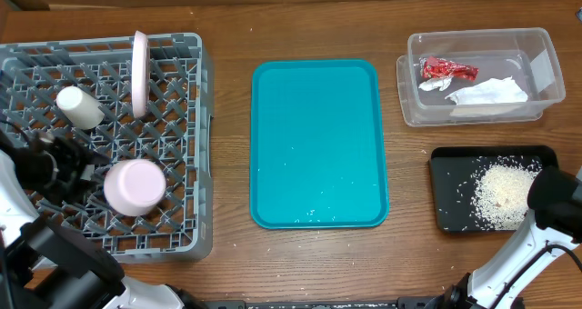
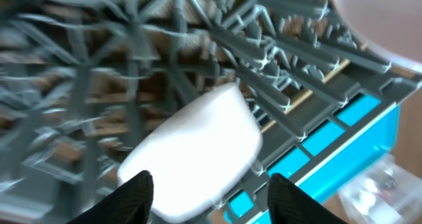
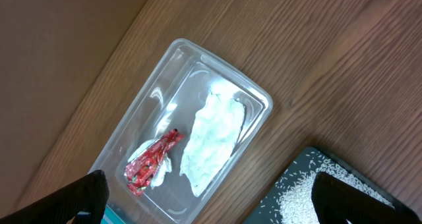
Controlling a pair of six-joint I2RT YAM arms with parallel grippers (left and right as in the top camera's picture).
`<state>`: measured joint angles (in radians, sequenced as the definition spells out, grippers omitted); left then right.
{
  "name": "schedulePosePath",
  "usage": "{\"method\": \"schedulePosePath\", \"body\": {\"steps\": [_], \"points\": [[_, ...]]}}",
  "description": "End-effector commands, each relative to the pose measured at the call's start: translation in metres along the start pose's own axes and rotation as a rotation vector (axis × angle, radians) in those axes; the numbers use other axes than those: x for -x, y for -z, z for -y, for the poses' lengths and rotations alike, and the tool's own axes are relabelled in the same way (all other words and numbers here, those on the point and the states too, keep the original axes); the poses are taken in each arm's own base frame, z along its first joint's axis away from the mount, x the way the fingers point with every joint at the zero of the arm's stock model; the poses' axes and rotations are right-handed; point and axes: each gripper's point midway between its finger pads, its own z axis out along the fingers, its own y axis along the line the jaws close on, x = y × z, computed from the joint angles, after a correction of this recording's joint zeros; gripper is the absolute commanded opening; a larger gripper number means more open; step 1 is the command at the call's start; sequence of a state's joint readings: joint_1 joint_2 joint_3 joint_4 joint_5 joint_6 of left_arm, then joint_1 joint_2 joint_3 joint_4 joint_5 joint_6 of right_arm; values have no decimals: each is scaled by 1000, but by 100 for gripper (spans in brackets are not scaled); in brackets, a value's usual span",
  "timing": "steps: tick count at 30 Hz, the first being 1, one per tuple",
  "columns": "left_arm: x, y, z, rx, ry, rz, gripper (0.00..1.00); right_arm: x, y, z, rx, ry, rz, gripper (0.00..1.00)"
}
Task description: Sort waste into correct bins and load items into the dishwasher
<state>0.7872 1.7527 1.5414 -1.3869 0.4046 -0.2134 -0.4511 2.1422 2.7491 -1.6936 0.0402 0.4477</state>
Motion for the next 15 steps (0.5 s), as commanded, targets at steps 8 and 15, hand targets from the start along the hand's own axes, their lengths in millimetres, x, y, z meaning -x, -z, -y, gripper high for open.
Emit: {"method": "schedulePosePath", "body": {"steps": [8, 15], "points": [[-2, 70, 39, 92, -92, 123, 7, 5, 14, -1, 18, 2, 39, 100], [-55, 3, 62, 200, -237, -77, 4, 5, 14, -1, 18, 2, 39, 100]]}}
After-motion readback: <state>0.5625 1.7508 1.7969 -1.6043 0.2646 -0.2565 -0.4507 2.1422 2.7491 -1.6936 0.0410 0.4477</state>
